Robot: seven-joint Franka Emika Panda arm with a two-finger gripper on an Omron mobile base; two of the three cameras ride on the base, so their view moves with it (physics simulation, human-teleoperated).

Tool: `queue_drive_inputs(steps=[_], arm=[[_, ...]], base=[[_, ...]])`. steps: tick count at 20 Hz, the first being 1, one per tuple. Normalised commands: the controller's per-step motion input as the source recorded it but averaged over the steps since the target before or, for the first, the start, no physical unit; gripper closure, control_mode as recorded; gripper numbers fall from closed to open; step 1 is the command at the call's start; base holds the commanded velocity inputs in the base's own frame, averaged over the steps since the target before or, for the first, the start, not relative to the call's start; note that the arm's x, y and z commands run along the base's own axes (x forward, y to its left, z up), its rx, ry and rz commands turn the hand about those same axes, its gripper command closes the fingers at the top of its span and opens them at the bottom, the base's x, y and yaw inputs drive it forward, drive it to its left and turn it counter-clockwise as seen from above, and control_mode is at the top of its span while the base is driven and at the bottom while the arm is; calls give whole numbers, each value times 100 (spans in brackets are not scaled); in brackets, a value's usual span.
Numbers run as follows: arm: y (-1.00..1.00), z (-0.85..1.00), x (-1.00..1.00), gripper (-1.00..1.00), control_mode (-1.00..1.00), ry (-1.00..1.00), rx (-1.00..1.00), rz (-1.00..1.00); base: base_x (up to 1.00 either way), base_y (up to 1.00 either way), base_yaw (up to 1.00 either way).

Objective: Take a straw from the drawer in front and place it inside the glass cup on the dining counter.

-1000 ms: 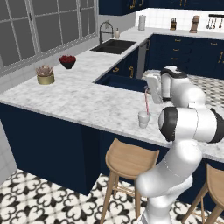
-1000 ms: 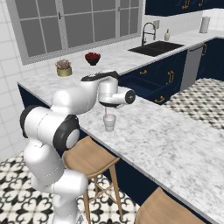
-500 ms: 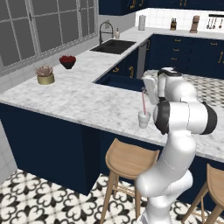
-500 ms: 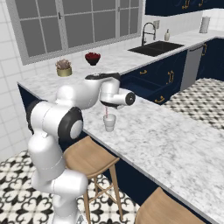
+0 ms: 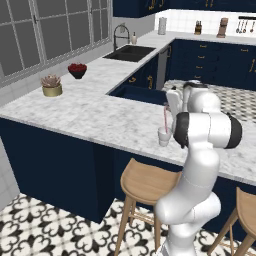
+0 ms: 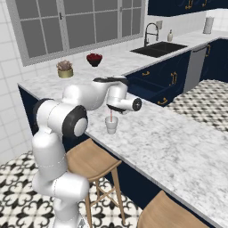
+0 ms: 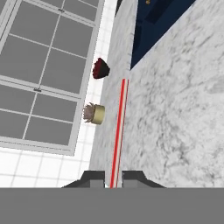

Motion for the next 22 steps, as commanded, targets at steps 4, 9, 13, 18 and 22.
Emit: queue_drive_inputs(steps=[4,9,13,18,22], arm=[[-3,-11,9,100,-100,-1,0,1],[0,-2,11,100,-100,-1,0,0],[0,0,1,100,-100,-2,0,0],[0,9,3,100,-100,0,1,0],[12,18,18,100,-100,0,0,0]], base=[[0,0,0],[0,0,0],[0,0,0],[0,0,0],[0,0,0]])
